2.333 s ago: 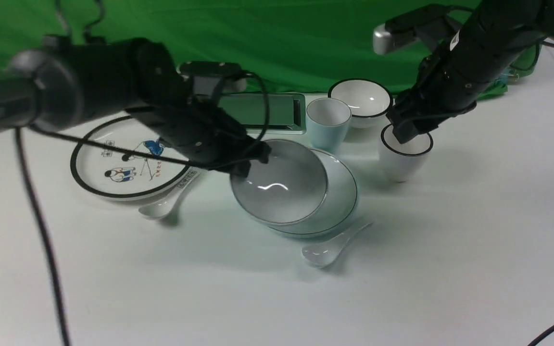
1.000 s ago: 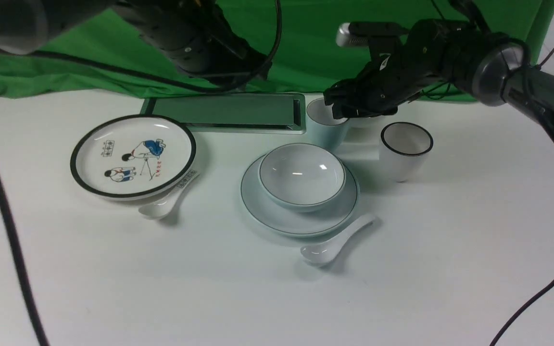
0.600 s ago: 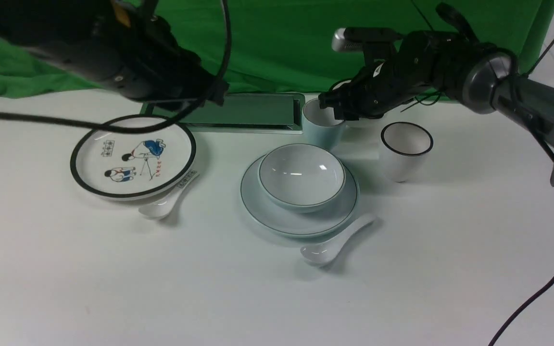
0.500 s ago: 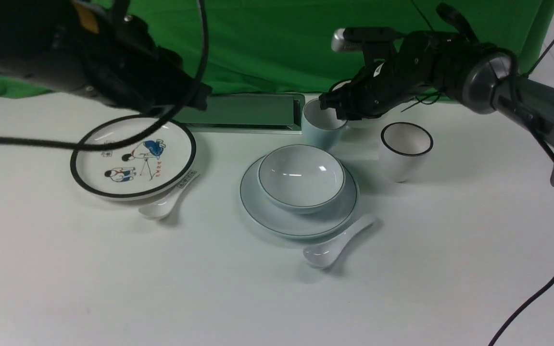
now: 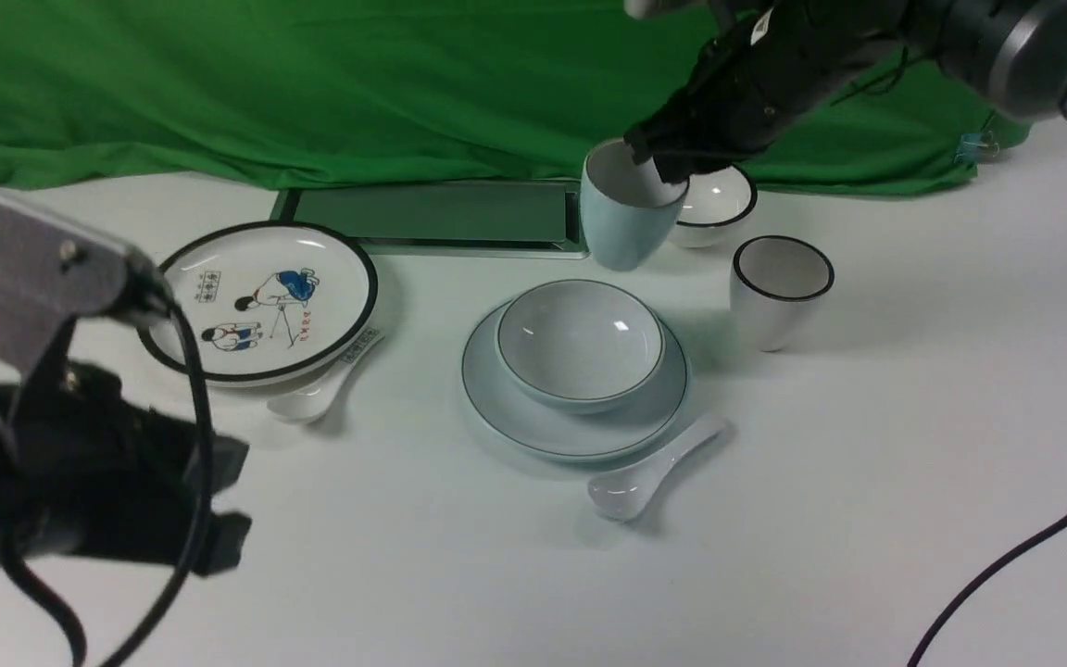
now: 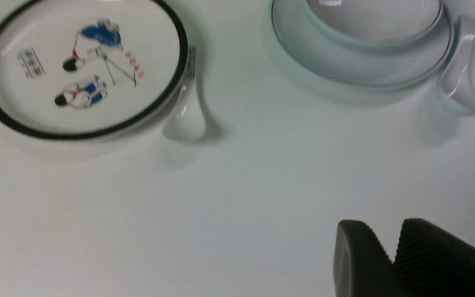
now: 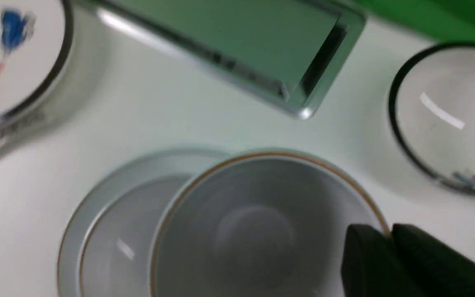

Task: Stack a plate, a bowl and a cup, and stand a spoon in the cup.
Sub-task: Use the right arm to put the blue teacup into the blue rice bowl in the middle, then use the right arm to grab a blue soup spoon

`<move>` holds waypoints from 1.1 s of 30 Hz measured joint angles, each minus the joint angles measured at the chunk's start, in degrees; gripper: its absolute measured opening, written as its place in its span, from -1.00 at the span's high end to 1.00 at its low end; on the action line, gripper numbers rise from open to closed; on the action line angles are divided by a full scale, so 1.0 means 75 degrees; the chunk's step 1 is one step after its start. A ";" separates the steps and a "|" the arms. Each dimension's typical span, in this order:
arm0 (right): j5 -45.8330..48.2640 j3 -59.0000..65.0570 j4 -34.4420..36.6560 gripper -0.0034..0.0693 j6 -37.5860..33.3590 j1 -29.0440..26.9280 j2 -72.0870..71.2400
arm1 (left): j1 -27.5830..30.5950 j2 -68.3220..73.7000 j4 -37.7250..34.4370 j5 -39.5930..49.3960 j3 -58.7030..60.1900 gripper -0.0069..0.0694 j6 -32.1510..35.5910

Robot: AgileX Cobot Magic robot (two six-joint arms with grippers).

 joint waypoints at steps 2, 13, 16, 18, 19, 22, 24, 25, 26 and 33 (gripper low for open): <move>0.0340 0.0230 -0.0160 0.70 0.0007 0.0256 0.0064 | 0.0000 0.0015 -0.0037 -0.0271 0.0546 0.57 -0.0006; -0.0074 0.0545 -0.0373 0.58 0.0461 0.0582 0.0703 | 0.0000 0.0001 -0.0611 -0.0932 0.0725 0.57 0.0025; -0.0084 0.0545 -0.0383 0.42 0.0464 0.0594 0.0727 | 0.0000 -0.0066 -0.0611 -0.0609 0.0701 0.57 0.0191; -0.0051 0.0545 -0.0414 0.21 0.0473 0.0602 0.0709 | 0.0000 -0.0167 -0.0502 0.0086 0.0430 0.57 0.0461; -0.0034 0.0545 -0.0418 0.15 0.0473 0.0602 0.0674 | 0.0000 -0.0215 -0.0420 0.0399 0.0303 0.57 0.0516; 0.0098 0.0545 -0.0441 -0.10 0.0473 0.0602 0.0406 | 0.0000 -0.0364 -0.0174 0.0951 -0.0149 0.57 0.0552; 0.0309 0.0545 -0.0449 -0.15 0.0473 0.0608 0.0151 | 0.0000 -0.0449 -0.0102 0.0893 -0.0237 0.57 0.0552; 0.0527 0.0545 -0.0467 -0.14 0.0502 0.0633 -0.0028 | 0.0000 -0.0466 -0.0061 0.0838 -0.0246 0.57 0.0552; 0.0739 0.0545 -0.0498 -0.10 0.0555 0.0692 -0.0210 | 0.0000 -0.0482 -0.0017 0.0761 -0.0246 0.57 0.0552; 0.1881 0.0938 -0.0504 0.76 0.0605 0.1717 -0.0595 | 0.0000 -0.0482 -0.0013 0.0599 -0.0189 0.66 0.0432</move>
